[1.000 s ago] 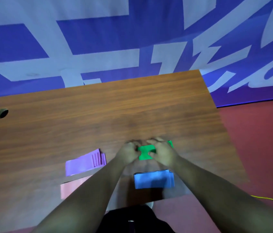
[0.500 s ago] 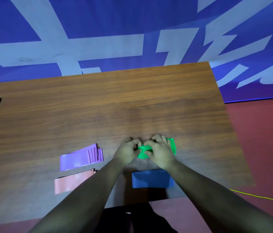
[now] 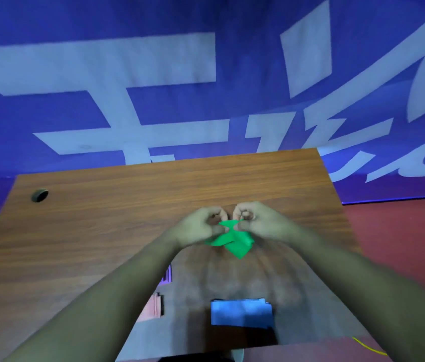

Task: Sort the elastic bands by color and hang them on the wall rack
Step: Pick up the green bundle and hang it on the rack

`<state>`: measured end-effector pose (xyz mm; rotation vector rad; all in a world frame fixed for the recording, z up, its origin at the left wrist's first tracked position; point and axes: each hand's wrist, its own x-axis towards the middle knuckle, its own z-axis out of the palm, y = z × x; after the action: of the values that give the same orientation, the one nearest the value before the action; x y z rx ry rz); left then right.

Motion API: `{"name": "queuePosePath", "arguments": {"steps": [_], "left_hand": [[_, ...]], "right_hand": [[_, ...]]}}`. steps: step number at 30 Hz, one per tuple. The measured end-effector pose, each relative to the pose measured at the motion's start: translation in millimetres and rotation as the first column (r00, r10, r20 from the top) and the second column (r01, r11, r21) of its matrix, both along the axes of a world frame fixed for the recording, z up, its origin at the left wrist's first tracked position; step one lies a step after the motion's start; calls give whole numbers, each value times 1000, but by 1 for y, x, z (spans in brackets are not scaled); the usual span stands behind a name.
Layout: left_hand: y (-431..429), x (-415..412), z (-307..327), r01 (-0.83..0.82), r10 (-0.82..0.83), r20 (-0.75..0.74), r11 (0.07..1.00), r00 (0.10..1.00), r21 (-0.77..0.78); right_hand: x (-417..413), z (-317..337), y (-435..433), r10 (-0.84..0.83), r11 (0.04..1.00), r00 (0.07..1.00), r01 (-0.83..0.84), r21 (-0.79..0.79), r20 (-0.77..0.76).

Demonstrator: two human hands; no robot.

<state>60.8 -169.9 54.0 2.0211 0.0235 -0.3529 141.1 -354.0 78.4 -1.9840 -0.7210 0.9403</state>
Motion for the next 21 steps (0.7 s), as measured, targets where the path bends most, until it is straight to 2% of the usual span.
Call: {"name": "queuePosePath", "arguments": {"steps": [3,8,13,16,18,21], "left_hand": [[12,10,65,-43,49,63,996,997,-82],[36,18,171,-88,129,184,973,974,-214],[58,16,263,-75,93,410,995,907,-60],[72,14,314,-131,144,533,989,834,-62],[81,13,344,-141,196,558,980,806,-140],[95,10,378,-123,216,567,972,795,-199]], "right_hand": [[16,65,14,-12,993,1000,14,119,-19],[26,171,42,-151,911,974,202,359,-167],[30,264,70,-147,765,908,355,537,-392],[26,312,84,-91,754,855,394,525,-511],[20,333,91,-84,794,863,360,490,-498],[12,357,105,-99,801,932,283,527,-350]]}}
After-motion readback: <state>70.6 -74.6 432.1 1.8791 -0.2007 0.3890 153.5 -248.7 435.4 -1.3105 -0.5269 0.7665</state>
